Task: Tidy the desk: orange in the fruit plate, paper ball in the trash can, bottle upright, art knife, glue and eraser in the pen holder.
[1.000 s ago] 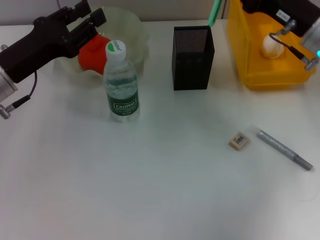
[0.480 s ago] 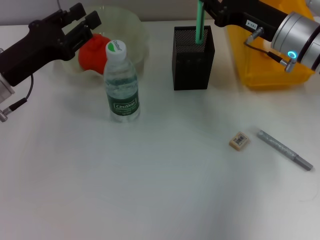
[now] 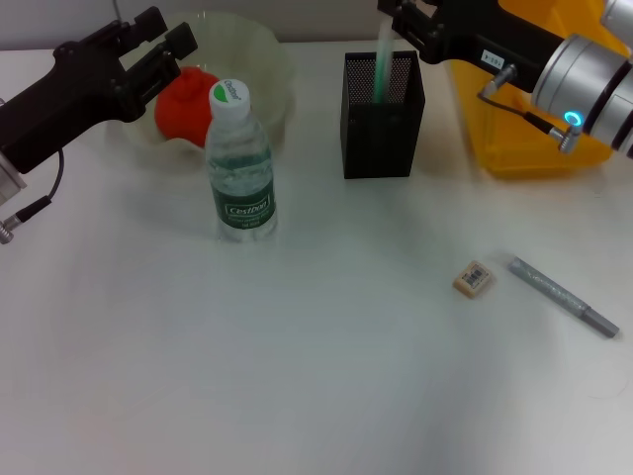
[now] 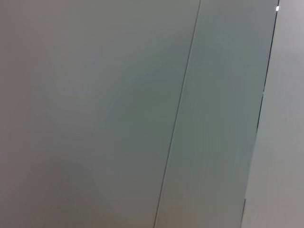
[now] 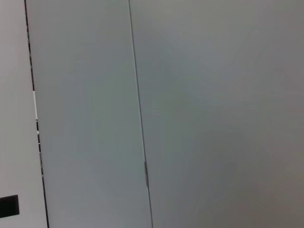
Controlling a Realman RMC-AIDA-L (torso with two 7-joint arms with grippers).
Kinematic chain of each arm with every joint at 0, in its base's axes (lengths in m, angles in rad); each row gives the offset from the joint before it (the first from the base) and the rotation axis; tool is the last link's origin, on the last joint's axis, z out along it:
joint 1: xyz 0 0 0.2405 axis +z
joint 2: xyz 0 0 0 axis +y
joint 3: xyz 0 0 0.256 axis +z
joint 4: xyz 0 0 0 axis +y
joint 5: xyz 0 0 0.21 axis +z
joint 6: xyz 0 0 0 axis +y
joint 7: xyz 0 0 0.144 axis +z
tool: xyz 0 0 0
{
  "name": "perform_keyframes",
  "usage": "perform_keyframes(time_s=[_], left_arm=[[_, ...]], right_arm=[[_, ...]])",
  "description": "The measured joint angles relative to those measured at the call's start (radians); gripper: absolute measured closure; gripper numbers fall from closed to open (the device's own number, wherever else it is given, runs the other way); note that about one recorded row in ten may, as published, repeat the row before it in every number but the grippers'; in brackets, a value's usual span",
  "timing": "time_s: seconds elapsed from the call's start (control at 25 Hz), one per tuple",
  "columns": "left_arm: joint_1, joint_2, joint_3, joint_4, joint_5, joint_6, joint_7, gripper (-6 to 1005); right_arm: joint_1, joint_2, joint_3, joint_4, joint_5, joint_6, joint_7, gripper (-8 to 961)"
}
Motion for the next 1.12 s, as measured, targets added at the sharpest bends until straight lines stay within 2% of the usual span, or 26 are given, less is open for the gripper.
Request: perform_keyframes(time_s=[0.16, 0.28, 0.32, 0.4, 0.48, 0.52, 0.56, 0.68, 0.72, 0.76, 0.8, 0.88, 0.92, 0.96, 1.08, 1.12], left_arm=[[-0.001, 0.000, 0.000, 0.001, 0.000, 0.009, -0.004, 526], [-0.003, 0.000, 0.000, 0.001, 0.000, 0.013, -0.006, 526], [-0.003, 0.000, 0.000, 0.001, 0.000, 0.020, -0.008, 526], [-0.003, 0.000, 0.000, 0.001, 0.000, 0.020, -0.008, 526], [-0.003, 0.000, 0.000, 0.001, 0.000, 0.020, -0.008, 526], [-0.003, 0.000, 0.000, 0.001, 0.000, 0.020, -0.008, 526], [-0.001, 0.000, -0.001, 0.001, 0.000, 0.031, -0.010, 526], [-0.001, -0.001, -0.012, 0.001, 0.000, 0.056, -0.014, 525], [-0.002, -0.001, -0.013, 0.001, 0.000, 0.057, -0.014, 525], [-0.004, -0.001, -0.013, 0.000, 0.000, 0.057, -0.014, 525], [-0.008, -0.001, -0.013, 0.000, 0.000, 0.055, -0.014, 525], [-0.012, -0.001, -0.013, 0.000, 0.000, 0.052, -0.014, 525], [-0.016, -0.001, -0.013, 0.000, 0.000, 0.051, -0.014, 525], [-0.016, -0.001, -0.013, 0.000, 0.000, 0.051, -0.014, 525], [-0.024, -0.001, -0.012, 0.000, 0.000, 0.050, -0.016, 525], [-0.026, -0.002, -0.012, 0.000, 0.000, 0.050, -0.018, 525]], right_arm=[[-0.014, 0.000, 0.001, 0.000, 0.000, -0.014, 0.025, 692], [-0.036, -0.001, 0.001, -0.011, 0.000, -0.048, 0.046, 524], [-0.058, -0.003, -0.007, -0.042, -0.010, -0.098, 0.101, 468], [-0.073, -0.005, -0.016, -0.067, -0.021, -0.127, 0.142, 467], [-0.118, -0.007, -0.059, -0.160, -0.048, -0.182, 0.249, 467], [-0.181, -0.007, -0.133, -0.301, -0.068, -0.225, 0.383, 467], [-0.181, -0.007, -0.133, -0.301, -0.068, -0.225, 0.383, 466], [-0.267, -0.009, -0.215, -0.533, -0.114, -0.301, 0.565, 466], [-0.304, -0.010, -0.224, -0.678, -0.203, -0.392, 0.669, 467], [-0.304, -0.010, -0.224, -0.678, -0.203, -0.392, 0.669, 467], [-0.314, -0.010, -0.221, -0.740, -0.256, -0.437, 0.714, 467], [-0.316, -0.009, -0.212, -0.875, -0.401, -0.537, 0.832, 465], [-0.303, -0.009, -0.208, -0.970, -0.542, -0.598, 0.949, 464], [-0.303, -0.009, -0.208, -0.970, -0.542, -0.598, 0.949, 463], [-0.268, -0.010, -0.212, -1.068, -0.760, -0.659, 1.099, 459], [-0.238, -0.010, -0.218, -1.097, -0.877, -0.688, 1.172, 458]])
